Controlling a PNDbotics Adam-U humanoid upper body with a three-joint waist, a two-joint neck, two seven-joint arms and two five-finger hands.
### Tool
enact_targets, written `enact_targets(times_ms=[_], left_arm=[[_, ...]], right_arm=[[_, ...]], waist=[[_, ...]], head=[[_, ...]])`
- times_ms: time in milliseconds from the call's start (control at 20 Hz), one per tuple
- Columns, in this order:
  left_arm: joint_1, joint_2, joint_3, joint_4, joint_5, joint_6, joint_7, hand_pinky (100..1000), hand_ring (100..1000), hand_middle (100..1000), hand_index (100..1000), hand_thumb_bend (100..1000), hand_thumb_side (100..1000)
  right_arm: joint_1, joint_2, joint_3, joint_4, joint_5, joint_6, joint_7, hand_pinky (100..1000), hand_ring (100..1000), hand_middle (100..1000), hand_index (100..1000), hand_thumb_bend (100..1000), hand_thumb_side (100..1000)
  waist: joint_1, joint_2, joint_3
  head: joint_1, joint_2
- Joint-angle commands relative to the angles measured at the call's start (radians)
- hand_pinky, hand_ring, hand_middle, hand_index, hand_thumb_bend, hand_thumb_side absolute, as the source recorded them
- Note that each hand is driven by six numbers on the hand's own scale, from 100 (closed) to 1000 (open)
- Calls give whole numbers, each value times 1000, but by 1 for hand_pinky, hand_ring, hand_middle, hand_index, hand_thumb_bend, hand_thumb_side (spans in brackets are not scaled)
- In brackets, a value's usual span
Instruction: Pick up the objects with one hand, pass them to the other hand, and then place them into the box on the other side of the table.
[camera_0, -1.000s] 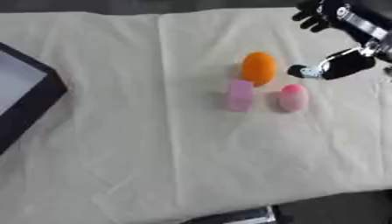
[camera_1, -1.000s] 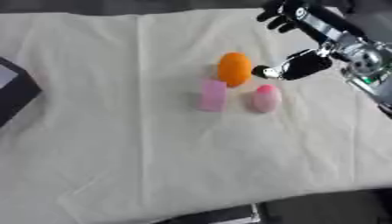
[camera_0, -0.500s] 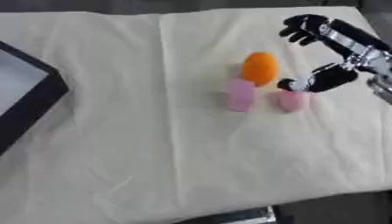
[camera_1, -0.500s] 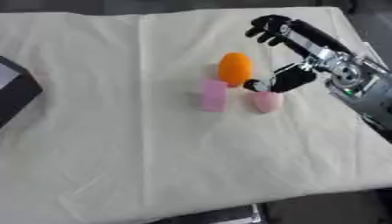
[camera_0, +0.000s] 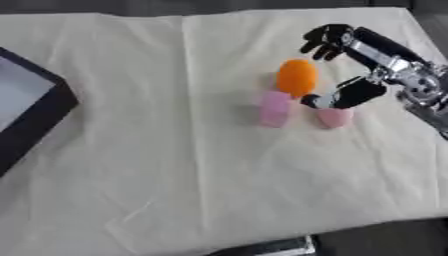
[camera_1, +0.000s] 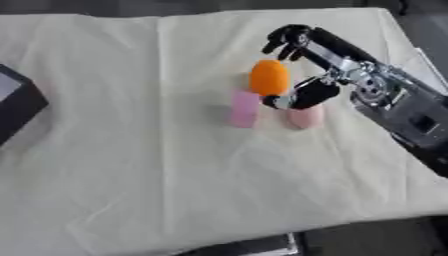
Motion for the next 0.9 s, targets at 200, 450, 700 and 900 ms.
enact_targets(times_ms=[200, 450, 700, 900], left_arm=[[-10, 29, 25, -8, -2, -4, 17, 915, 690, 756, 729, 138, 826], [-8, 28, 34, -6, -4, -6, 25, 915, 690, 755, 727, 139, 826], [-12, 32, 37, -3, -4, -7, 26, 915, 690, 754, 726, 139, 825], [-13, 32, 39, 1, -5, -7, 27, 915, 689, 753, 724, 140, 826]], right_arm=[[-17, 1, 12, -9, 40, 10, 37, 644, 614, 845, 751, 536, 100], [-19, 18, 22, -9, 75, 5, 61, 599, 620, 829, 748, 532, 100], [-23, 30, 32, -9, 105, 14, 80, 623, 680, 830, 751, 523, 100], [-26, 44, 44, -9, 121, 26, 91, 636, 720, 837, 750, 524, 100]], waist=[[-14, -26, 12], [-18, -25, 11], [-19, -26, 14], [-22, -26, 18]], head=[[-19, 1], [-32, 1], [-41, 1], [-46, 1]])
